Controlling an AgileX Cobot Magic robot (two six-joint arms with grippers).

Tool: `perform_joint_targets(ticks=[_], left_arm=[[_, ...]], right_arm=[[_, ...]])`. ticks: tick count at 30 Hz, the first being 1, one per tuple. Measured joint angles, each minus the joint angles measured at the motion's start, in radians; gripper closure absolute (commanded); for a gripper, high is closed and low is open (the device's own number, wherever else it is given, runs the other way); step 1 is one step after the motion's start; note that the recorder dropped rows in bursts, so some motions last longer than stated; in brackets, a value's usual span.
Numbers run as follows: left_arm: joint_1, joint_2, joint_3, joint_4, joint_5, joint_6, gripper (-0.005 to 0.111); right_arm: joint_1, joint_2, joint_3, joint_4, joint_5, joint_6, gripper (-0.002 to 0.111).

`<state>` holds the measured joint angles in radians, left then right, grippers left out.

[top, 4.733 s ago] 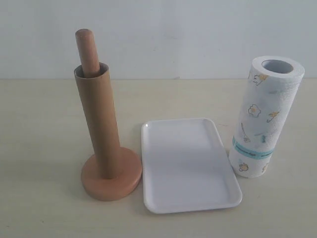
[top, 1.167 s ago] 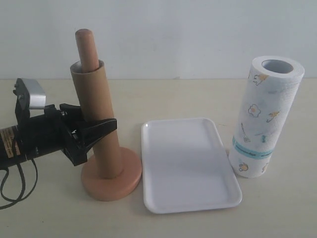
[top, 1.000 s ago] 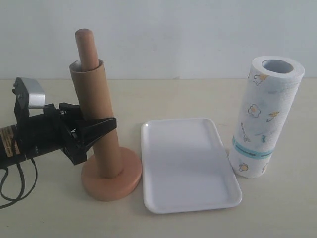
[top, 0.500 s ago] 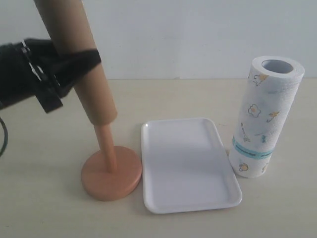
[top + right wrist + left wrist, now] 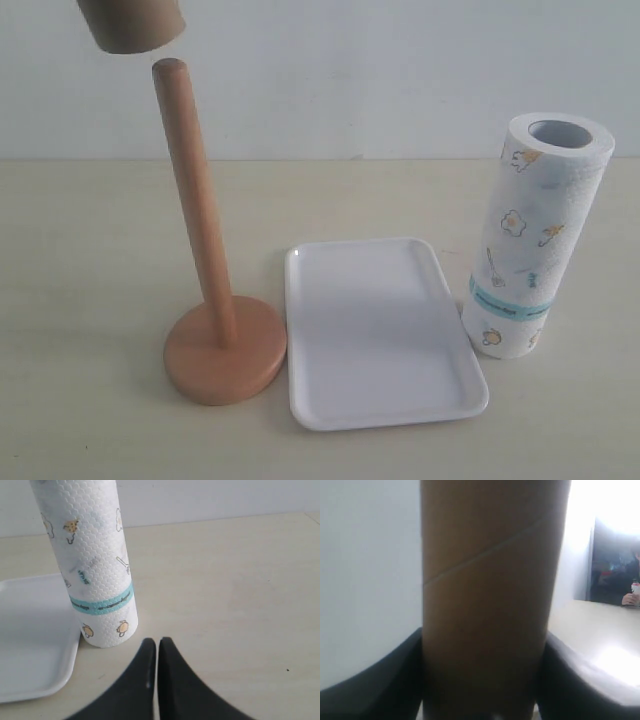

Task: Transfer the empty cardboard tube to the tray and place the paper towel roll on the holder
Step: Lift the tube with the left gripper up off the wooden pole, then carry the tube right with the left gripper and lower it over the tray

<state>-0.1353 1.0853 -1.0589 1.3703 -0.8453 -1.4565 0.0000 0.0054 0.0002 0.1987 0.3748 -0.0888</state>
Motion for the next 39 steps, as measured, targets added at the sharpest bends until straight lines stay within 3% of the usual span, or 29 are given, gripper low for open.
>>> perform_joint_targets(ticks=[2, 3, 6, 9, 12, 17, 24, 33, 39], left_arm=[[0.000, 0.000, -0.092, 0.237, 0.014, -0.259, 0.103], [0.000, 0.000, -0.115, 0.279, 0.014, -0.305, 0.103], [-0.002, 0.000, -0.164, 0.350, 0.015, -0.428, 0.103], [-0.054, 0.000, -0.184, 0.370, 0.029, -0.508, 0.103], [-0.122, 0.000, -0.184, 0.374, 0.048, -0.535, 0.103], [-0.293, 0.024, -0.185, 0.376, 0.097, -0.542, 0.103], [-0.494, 0.159, -0.193, 0.376, 0.303, -0.583, 0.103], [-0.593, 0.359, -0.193, 0.378, 0.335, -0.527, 0.103], [-0.605, 0.373, -0.193, 0.380, 0.348, -0.452, 0.103]], right_arm=[[0.000, 0.000, 0.000, 0.000, 0.000, 0.000, 0.107], [0.000, 0.000, 0.000, 0.000, 0.000, 0.000, 0.107], [0.000, 0.000, 0.000, 0.000, 0.000, 0.000, 0.107], [0.000, 0.000, 0.000, 0.000, 0.000, 0.000, 0.107], [0.000, 0.000, 0.000, 0.000, 0.000, 0.000, 0.107], [0.000, 0.000, 0.000, 0.000, 0.000, 0.000, 0.107], [0.000, 0.000, 0.000, 0.000, 0.000, 0.000, 0.107], [0.000, 0.000, 0.000, 0.000, 0.000, 0.000, 0.107], [0.000, 0.000, 0.000, 0.000, 0.000, 0.000, 0.107]])
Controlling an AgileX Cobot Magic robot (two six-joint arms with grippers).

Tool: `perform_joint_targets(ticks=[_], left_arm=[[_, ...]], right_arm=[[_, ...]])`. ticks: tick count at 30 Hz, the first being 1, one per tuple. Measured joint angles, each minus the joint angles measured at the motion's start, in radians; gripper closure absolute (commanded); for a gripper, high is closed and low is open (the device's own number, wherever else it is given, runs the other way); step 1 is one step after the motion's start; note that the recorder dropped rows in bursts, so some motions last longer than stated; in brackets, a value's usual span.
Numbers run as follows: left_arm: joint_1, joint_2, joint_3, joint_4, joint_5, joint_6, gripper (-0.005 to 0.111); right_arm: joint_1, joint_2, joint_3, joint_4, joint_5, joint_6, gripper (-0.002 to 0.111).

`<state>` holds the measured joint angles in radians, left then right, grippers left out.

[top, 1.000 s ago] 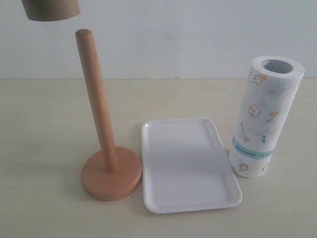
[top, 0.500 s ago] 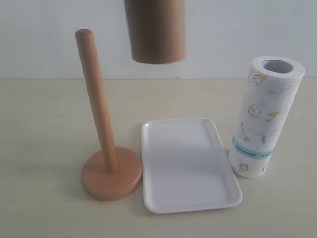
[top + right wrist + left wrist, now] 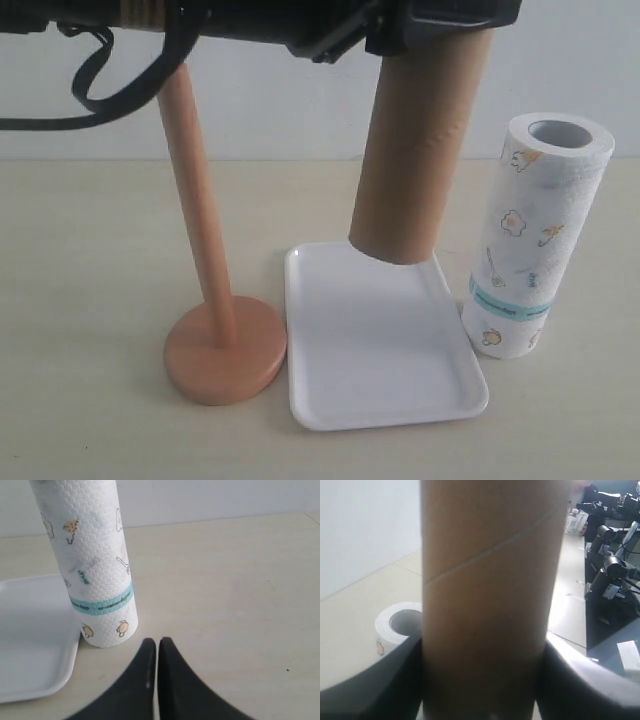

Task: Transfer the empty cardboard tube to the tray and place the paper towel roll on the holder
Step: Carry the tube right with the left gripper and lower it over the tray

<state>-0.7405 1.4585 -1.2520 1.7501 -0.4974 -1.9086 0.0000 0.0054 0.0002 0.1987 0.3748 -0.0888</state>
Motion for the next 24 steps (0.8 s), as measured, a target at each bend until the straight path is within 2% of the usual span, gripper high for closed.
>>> perform_joint_targets(ticks=[17, 21, 24], left_arm=[[0.000, 0.000, 0.058, 0.000, 0.008, 0.032, 0.103], [0.000, 0.000, 0.058, 0.000, 0.008, 0.099, 0.103], [0.004, 0.000, 0.060, -0.082, 0.008, 0.214, 0.103]], right_arm=[[0.000, 0.000, 0.000, 0.000, 0.000, 0.000, 0.107], [0.000, 0.000, 0.000, 0.000, 0.000, 0.000, 0.107], [0.000, 0.000, 0.000, 0.000, 0.000, 0.000, 0.107]])
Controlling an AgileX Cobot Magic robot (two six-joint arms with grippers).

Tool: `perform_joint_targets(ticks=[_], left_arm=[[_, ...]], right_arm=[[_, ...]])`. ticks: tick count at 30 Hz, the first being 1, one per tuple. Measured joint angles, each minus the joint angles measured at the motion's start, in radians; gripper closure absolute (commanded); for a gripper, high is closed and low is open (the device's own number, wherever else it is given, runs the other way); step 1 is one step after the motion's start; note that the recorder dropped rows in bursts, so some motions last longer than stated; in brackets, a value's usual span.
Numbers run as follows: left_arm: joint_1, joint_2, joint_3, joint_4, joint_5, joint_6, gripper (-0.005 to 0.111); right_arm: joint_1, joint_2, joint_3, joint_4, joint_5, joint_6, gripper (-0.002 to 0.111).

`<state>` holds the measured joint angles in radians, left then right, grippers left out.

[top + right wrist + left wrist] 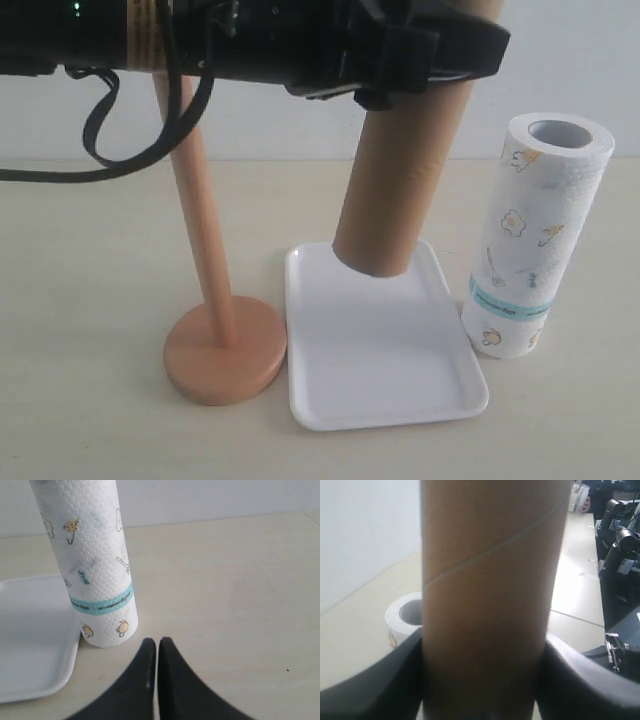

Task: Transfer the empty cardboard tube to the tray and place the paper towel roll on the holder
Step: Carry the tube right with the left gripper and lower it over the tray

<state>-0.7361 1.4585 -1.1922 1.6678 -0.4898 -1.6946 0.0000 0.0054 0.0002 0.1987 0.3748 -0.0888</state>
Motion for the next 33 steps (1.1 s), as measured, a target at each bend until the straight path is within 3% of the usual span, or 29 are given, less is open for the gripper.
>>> perform_joint_targets(ticks=[9, 20, 24, 29, 31, 33], left_arm=[[0.014, 0.000, 0.011, -0.361, 0.066, 0.419, 0.103], [0.000, -0.012, 0.037, -0.837, 0.514, 0.975, 0.103], [0.000, -0.020, 0.028, -1.218, 0.610, 1.366, 0.103], [0.000, -0.022, -0.020, -1.953, 0.707, 2.090, 0.103], [0.005, -0.022, -0.027, -2.197, 0.747, 2.291, 0.103], [0.019, -0.022, -0.027, -2.361, 0.780, 2.388, 0.103]], right_arm=[[0.000, 0.000, 0.000, 0.000, 0.000, 0.000, 0.107], [0.000, 0.000, 0.000, 0.000, 0.000, 0.000, 0.107], [0.000, 0.000, 0.000, 0.000, 0.000, 0.000, 0.107], [0.000, 0.000, 0.000, 0.000, 0.000, 0.000, 0.107], [0.000, 0.000, 0.000, 0.000, 0.000, 0.000, 0.107], [0.000, 0.000, 0.000, 0.000, 0.000, 0.000, 0.107]])
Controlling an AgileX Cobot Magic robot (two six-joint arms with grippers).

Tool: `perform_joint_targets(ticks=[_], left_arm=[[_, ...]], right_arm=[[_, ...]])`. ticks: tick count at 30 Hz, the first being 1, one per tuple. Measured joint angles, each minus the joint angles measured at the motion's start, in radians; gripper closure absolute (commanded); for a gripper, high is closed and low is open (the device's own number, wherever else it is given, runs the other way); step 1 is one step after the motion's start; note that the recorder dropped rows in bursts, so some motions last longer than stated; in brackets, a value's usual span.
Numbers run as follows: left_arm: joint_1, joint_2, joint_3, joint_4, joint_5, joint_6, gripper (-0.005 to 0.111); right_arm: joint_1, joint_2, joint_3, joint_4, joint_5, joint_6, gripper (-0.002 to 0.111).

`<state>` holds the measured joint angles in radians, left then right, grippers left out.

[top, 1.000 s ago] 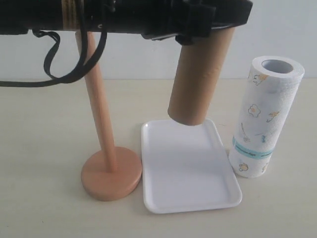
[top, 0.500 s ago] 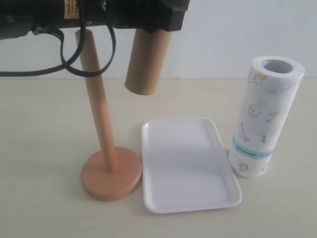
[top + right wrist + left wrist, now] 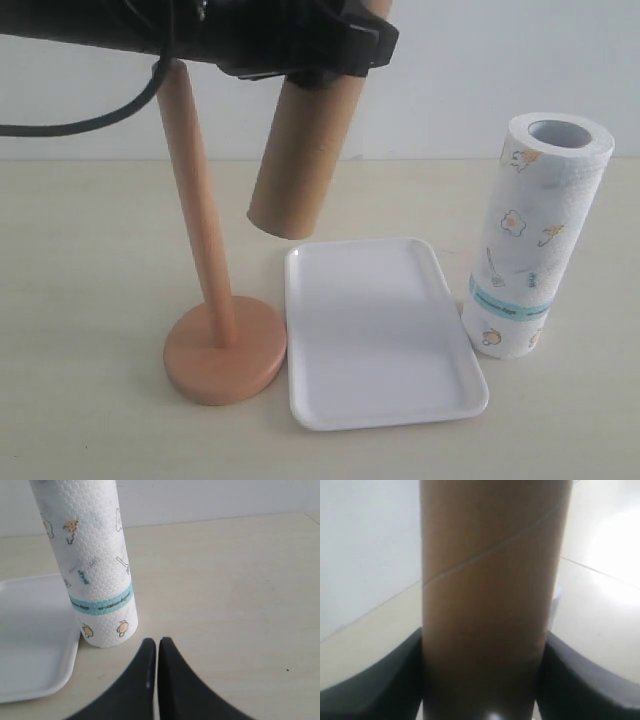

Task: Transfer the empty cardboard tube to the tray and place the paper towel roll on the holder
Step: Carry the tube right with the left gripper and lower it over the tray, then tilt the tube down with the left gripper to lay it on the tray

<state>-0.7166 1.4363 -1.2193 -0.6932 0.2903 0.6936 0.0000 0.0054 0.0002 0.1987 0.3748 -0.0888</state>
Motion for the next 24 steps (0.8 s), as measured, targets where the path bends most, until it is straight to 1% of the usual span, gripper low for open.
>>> perform_joint_targets(ticks=[1, 3, 13, 20, 24], left_arm=[[0.009, 0.000, 0.000, -0.052, 0.003, 0.021, 0.103], [0.023, 0.007, 0.000, -0.108, 0.005, 0.018, 0.103], [0.032, 0.108, 0.000, -0.224, 0.014, -0.062, 0.103], [0.030, 0.203, -0.006, -0.233, 0.020, -0.065, 0.103], [0.002, 0.235, -0.007, -0.231, -0.010, -0.065, 0.103]], right_arm=[[0.000, 0.000, 0.000, 0.000, 0.000, 0.000, 0.107], [0.000, 0.000, 0.000, 0.000, 0.000, 0.000, 0.107], [0.000, 0.000, 0.000, 0.000, 0.000, 0.000, 0.107], [0.000, 0.000, 0.000, 0.000, 0.000, 0.002, 0.107], [0.000, 0.000, 0.000, 0.000, 0.000, 0.002, 0.107]])
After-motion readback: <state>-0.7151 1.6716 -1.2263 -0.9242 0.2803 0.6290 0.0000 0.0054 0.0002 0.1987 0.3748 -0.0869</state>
